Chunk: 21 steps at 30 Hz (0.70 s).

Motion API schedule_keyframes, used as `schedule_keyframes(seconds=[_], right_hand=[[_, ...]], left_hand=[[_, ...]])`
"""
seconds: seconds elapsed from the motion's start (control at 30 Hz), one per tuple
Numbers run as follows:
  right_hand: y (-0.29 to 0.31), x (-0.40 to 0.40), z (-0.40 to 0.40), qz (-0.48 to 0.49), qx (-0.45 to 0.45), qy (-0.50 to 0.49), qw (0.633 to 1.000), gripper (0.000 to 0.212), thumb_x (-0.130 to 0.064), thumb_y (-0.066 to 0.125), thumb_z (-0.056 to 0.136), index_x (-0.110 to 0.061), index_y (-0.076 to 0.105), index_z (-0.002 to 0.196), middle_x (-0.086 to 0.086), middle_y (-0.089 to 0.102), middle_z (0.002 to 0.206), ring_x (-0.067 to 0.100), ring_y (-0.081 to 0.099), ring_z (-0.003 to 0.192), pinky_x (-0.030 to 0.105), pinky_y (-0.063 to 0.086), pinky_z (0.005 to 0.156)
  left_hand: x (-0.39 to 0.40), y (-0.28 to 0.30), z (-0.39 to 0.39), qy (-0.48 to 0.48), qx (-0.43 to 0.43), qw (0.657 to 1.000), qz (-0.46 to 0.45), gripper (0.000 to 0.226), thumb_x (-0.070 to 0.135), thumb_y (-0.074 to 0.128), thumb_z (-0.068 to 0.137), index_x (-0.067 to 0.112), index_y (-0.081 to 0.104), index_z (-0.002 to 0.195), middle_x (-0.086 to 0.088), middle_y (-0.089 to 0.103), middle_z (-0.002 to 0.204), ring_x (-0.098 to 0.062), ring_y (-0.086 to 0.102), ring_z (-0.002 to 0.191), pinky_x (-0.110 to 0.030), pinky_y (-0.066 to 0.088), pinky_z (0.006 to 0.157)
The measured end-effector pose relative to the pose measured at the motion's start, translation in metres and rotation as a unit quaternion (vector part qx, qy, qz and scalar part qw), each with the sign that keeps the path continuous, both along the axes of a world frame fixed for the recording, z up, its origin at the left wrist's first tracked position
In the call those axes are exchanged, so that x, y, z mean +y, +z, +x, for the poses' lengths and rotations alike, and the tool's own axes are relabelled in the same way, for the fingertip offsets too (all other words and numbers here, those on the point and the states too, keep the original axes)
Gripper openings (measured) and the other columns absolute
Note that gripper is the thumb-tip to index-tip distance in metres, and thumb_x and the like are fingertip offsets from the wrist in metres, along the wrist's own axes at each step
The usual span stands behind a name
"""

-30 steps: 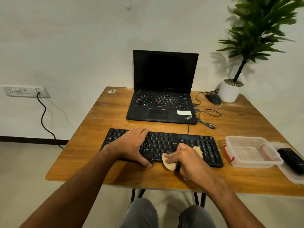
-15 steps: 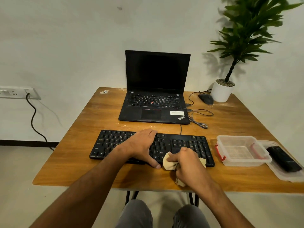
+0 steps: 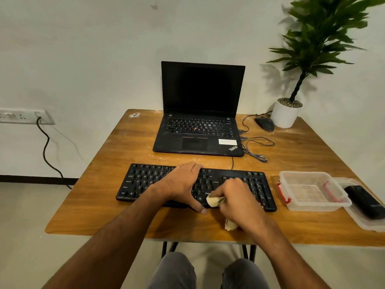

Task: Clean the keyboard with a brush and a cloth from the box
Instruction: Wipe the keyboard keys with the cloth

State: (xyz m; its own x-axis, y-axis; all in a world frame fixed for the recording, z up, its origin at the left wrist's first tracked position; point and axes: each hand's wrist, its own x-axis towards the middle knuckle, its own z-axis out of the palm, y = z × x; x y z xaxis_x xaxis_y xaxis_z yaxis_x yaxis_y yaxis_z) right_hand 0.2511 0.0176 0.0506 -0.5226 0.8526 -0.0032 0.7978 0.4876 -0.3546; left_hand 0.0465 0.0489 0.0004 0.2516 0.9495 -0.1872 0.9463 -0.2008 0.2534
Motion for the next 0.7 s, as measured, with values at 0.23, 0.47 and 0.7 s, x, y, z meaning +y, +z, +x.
schedule_keyframes(seconds=[0.23,0.47,0.7], right_hand=[[-0.024,0.011,-0.022,0.068,0.033,0.008,0.997,0.037,-0.009,0.067,0.092,-0.027,0.072,0.124,0.002,0.060,0.099,0.016,0.047,0.095,0.024,0.039,0.081],[0.001,0.018,-0.002,-0.009,0.064,-0.018,0.998,0.035,0.000,0.069,0.085,-0.023,0.079,0.108,-0.003,0.076,0.110,0.012,0.067,0.105,0.031,0.053,0.097],[-0.023,0.009,-0.018,0.049,0.048,0.009,0.998,0.040,-0.001,0.065,0.091,-0.022,0.071,0.124,0.001,0.061,0.100,0.021,0.056,0.102,0.034,0.049,0.094]], left_hand=[[0.000,-0.002,-0.001,-0.005,0.000,1.000,0.004,0.142,0.081,0.085,0.053,0.014,0.022,0.160,-0.002,0.035,0.158,-0.022,0.034,0.146,-0.042,0.027,0.127],[0.001,-0.003,-0.002,-0.005,-0.004,1.000,0.002,0.145,0.082,0.086,0.052,0.014,0.019,0.162,-0.003,0.033,0.160,-0.023,0.033,0.147,-0.043,0.026,0.127],[-0.001,-0.001,0.000,-0.013,-0.005,1.000,0.011,0.138,0.079,0.086,0.055,0.014,0.023,0.159,-0.002,0.036,0.156,-0.021,0.034,0.143,-0.040,0.026,0.126]])
